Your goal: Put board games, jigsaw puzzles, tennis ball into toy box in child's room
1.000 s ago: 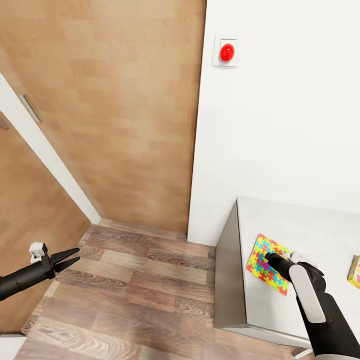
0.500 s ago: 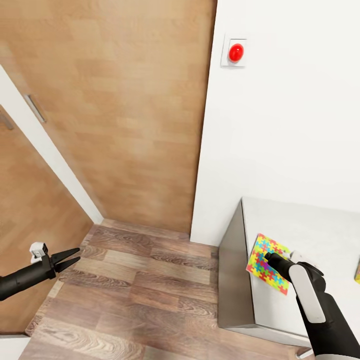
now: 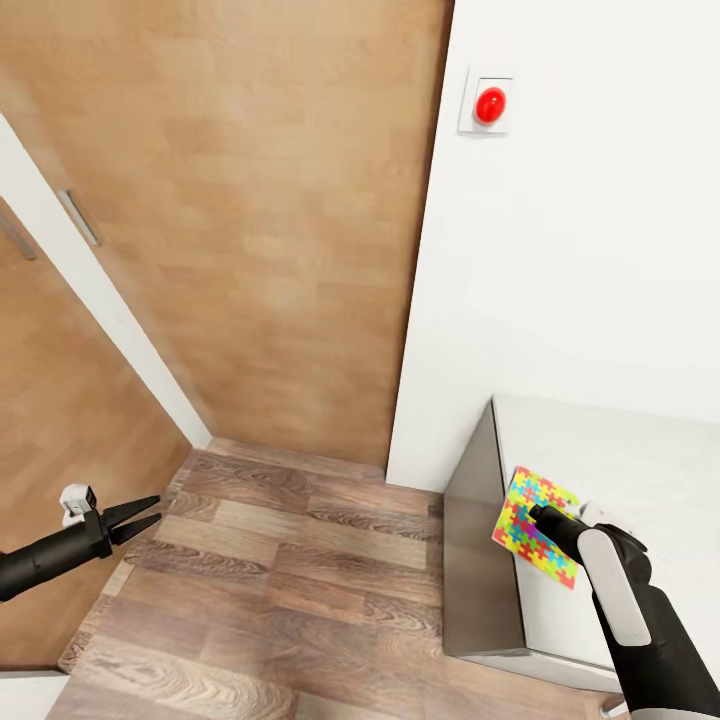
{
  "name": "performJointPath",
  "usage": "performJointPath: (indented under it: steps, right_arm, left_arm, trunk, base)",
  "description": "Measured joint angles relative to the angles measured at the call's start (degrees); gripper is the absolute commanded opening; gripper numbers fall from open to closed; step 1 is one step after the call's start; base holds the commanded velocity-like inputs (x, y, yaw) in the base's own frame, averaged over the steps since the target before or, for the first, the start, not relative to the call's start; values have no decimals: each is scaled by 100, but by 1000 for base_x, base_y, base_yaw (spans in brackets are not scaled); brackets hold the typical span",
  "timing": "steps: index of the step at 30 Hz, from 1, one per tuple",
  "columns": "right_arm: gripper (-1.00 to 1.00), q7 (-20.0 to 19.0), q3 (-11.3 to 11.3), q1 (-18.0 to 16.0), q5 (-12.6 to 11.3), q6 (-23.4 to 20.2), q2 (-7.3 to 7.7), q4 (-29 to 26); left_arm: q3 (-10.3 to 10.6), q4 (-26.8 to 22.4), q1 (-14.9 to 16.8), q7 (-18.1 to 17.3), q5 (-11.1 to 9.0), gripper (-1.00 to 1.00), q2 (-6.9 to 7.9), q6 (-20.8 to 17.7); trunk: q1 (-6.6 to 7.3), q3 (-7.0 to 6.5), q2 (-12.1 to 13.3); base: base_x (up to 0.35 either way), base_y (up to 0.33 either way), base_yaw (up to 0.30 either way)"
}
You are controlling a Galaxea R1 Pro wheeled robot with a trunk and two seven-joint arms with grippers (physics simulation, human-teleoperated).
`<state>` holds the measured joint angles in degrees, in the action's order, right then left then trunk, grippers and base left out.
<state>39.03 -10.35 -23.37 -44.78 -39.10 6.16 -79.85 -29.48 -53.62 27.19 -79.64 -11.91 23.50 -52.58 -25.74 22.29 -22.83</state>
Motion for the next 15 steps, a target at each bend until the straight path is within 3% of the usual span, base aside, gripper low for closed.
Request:
performJointPath:
  steps: [15]
  right_arm:
    - [100, -1, -1, 0, 21, -18, 1, -4]
  left_arm:
    - [0, -1, 0, 0, 0, 100, 1, 0]
  trunk:
    - [0, 0, 0]
  base:
    - [0, 73, 0]
